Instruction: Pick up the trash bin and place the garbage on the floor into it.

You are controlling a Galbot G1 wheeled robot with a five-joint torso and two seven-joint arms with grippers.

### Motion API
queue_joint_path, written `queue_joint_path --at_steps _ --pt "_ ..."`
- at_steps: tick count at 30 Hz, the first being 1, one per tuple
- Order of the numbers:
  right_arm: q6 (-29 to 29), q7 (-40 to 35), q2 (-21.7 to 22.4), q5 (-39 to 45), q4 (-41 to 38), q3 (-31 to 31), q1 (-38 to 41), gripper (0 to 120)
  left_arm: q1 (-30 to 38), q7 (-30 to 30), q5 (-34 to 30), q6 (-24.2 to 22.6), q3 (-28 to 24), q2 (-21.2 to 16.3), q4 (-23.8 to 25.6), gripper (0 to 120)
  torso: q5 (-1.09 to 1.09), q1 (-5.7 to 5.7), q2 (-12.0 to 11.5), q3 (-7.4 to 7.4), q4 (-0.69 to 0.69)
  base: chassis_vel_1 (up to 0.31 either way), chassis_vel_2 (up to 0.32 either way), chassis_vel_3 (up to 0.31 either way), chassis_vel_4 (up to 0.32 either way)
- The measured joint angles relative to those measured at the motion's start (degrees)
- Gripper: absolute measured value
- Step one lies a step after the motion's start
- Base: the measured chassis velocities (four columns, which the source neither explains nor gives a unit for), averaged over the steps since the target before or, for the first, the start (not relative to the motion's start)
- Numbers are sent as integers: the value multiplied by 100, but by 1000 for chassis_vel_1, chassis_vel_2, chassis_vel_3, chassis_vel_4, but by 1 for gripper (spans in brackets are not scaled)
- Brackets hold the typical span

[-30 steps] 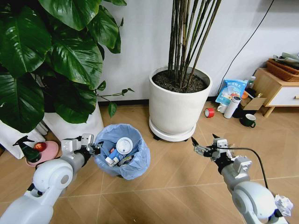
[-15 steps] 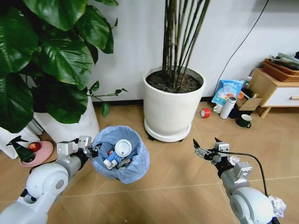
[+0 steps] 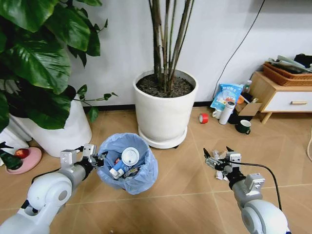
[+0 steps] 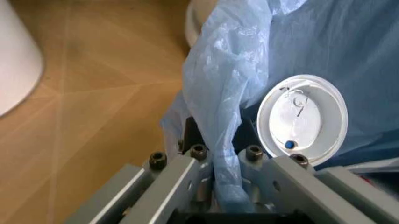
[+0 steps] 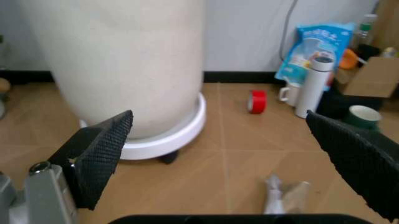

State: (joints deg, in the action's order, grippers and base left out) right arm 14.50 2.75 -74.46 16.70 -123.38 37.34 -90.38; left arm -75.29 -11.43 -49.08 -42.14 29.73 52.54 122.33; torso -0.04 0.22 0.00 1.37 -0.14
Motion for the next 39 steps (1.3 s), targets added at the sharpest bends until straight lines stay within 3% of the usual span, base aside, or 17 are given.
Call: queue_joint_path --at_steps 12,18,24,30,39 --pt "-81 73 35 65 107 70 12 100 37 -1 6 0 -53 12 11 0 2 0 0 0 1 -204 -189 195 194" --pt "-94 280 142 596 180 308 -96 100 40 -1 41 0 -83 62 6 0 3 0 0 0 0 -110 -112 103 93" --pt "-123 985 333 631 347 952 -309 100 73 5 94 0 -119 113 -33 0 0 0 0 0 3 33 29 -28 -29" --pt "-716 2152 820 410 928 1775 -1009 100 109 160 255 0 -186 233 -104 0 2 0 0 0 1 25 27 -12 -19" --pt "-1409 3130 896 90 1942 2114 -1473 100 141 303 426 0 -350 375 -179 0 0 0 0 -1 1 0 0 0 0"
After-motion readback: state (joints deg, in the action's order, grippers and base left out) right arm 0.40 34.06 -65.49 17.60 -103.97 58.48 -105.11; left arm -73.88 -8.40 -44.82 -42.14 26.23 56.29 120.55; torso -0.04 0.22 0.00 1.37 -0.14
